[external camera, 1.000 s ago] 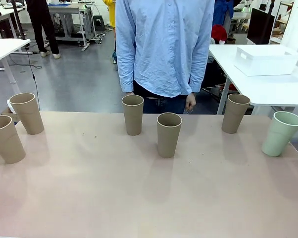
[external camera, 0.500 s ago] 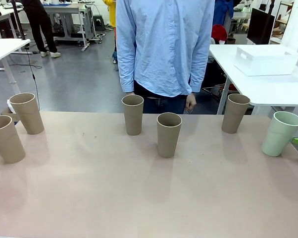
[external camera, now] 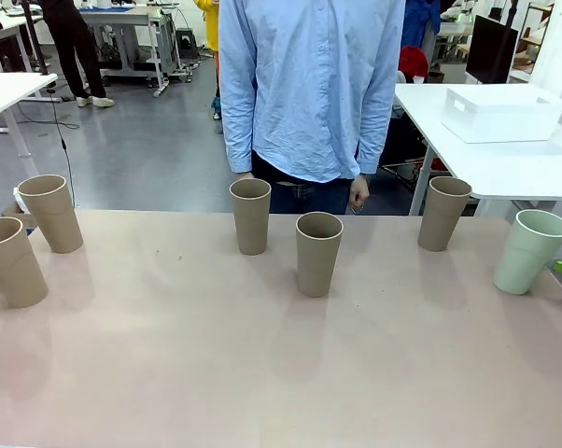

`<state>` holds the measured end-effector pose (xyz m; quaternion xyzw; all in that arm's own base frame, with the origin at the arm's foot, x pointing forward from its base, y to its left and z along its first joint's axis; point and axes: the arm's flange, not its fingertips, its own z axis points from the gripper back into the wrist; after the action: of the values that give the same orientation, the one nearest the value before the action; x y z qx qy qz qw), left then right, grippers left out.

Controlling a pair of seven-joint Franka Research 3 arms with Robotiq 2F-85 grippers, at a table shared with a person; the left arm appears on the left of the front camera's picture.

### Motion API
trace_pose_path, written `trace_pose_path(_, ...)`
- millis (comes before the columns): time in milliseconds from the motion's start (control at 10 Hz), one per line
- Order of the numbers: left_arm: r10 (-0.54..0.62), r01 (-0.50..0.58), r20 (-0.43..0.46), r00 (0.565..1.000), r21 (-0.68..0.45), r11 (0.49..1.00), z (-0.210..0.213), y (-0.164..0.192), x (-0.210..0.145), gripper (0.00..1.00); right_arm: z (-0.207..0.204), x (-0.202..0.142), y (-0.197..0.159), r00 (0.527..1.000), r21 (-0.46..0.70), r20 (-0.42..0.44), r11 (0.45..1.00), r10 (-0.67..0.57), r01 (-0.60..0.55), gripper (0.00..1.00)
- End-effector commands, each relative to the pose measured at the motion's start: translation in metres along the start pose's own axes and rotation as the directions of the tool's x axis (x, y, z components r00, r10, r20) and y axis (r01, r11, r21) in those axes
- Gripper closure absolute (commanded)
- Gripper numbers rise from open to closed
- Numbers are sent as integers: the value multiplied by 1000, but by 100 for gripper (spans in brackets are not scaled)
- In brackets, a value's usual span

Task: Stack the cups and store them in the basket.
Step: Pick up two Reusable plastic cups , one in each hand.

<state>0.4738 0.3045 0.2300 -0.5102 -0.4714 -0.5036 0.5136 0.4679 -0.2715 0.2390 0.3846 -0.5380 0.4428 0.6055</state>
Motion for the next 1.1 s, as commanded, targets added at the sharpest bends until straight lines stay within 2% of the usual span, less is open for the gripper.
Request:
trace_pose_path(0,-20,20,6,1000,2,1000,-12,-2,-2,0,-7,-1,0,1000,-2,2,1000,16,-16,0)
trace_pose_path(500,-13,13,-19,1000,2,1000,-29,-7,-9,0,-11,-6,1,1000,32,7,999,-11,11,0)
trace_pose_path(1000,-25,25,28,999,-13,1000,-39,-10,-10,0,-13,-7,3,1000,50,6,998,-25,24,0)
